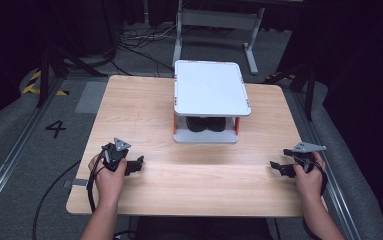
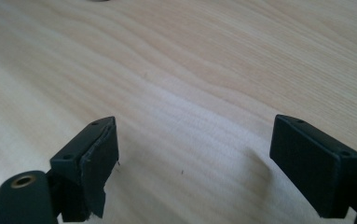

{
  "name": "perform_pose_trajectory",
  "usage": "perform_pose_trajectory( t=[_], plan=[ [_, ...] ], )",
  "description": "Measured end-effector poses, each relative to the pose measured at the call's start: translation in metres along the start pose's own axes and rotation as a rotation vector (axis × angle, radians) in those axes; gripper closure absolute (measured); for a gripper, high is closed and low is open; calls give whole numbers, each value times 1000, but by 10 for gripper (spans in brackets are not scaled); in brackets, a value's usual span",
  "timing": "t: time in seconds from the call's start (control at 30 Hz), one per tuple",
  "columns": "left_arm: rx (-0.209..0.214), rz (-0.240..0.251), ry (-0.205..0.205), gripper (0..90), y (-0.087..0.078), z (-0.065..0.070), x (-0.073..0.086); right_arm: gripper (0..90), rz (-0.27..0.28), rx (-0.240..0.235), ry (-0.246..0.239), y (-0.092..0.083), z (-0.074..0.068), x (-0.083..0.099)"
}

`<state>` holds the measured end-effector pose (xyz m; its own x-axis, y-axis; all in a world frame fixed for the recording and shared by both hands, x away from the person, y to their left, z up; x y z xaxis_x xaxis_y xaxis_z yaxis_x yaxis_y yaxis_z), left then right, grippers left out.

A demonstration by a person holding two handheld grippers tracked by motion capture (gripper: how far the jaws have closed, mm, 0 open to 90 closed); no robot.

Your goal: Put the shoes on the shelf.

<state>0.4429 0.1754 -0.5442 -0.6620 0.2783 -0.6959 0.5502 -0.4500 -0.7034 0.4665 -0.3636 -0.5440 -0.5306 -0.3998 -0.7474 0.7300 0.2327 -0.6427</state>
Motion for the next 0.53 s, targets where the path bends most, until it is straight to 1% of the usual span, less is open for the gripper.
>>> perform_pose_trajectory(
  t=[0.03,0.07,0.13,0.2,0.27,0.3,0.4,0.53],
  plan=[
    [-16,-8,-2,162,1,-3,1,161,-5,13,14,2,0,-1],
    [-19,-2,-14,160,1,-4,1,160,-9,25,16,4,-1,-2],
    [-8,-4,-32,161,2,-5,2,159,-13,19,14,6,-4,-2],
    [-4,-6,-33,160,2,-5,2,151,-25,14,33,8,-5,-2],
    [-4,-7,-37,155,2,-6,2,144,-30,17,41,8,-5,-2],
    [2,-8,-40,153,2,-6,2,141,-31,18,41,8,-5,-2],
    [3,-8,-40,152,2,-6,2,124,-34,24,44,9,-5,-2],
    [3,-9,-40,151,2,-6,2,123,-35,27,46,9,-5,-2]
  ],
)
Point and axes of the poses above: each handheld gripper's, and its own axes: y roughly forward along the jaws, x roughly out of its underside, z roughly to its right, the point moved 9 cm from there along y, roughly forward along the jaws, and after that the axes turned 13 degrees about x, right-handed, at the moved point
